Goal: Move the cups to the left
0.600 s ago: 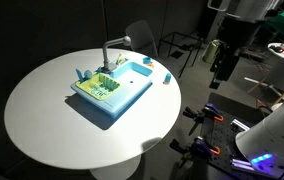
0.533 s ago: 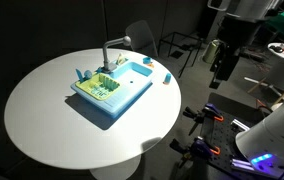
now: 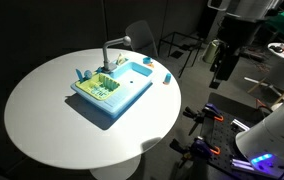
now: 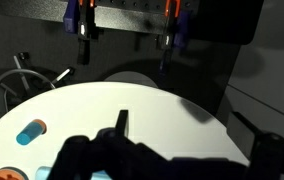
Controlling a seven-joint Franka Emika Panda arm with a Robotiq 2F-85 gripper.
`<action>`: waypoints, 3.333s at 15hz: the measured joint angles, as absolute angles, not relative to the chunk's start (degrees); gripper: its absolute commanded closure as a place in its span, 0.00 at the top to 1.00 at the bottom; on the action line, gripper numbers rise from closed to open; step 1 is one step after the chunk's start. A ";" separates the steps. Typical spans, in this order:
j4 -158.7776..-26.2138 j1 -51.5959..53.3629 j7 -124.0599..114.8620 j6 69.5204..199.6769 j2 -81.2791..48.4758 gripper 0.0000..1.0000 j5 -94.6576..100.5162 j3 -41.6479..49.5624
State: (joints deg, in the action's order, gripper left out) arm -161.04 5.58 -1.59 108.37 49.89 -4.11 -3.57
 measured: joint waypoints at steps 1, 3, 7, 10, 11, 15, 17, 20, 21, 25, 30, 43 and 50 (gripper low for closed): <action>-161.04 5.58 -1.59 108.37 49.89 1.00 -4.11 -3.57; -161.03 5.58 -1.59 108.37 49.89 1.00 -4.11 -3.57; -160.90 5.42 -1.59 108.39 49.78 1.00 -4.10 -3.56; -160.32 4.85 -1.59 108.98 49.22 1.00 -3.82 -3.48; -160.05 4.48 -1.59 109.59 48.84 1.00 -3.61 -3.42; -158.55 2.58 -1.56 114.17 45.68 1.00 -2.05 -2.34; -157.83 1.66 -1.18 117.18 43.43 1.00 -1.65 -1.36; -156.52 0.59 -0.12 121.19 39.29 1.00 -1.60 0.39; -155.99 0.20 0.25 122.30 37.81 1.00 -1.60 0.99; -153.73 -1.88 1.55 125.46 32.17 1.00 -1.56 3.60; -152.22 -5.21 3.50 127.29 28.01 1.00 -1.00 6.78; -152.16 -11.25 4.96 136.22 18.33 1.00 2.43 11.75; -151.05 -12.07 6.80 141.62 12.08 1.00 2.91 13.38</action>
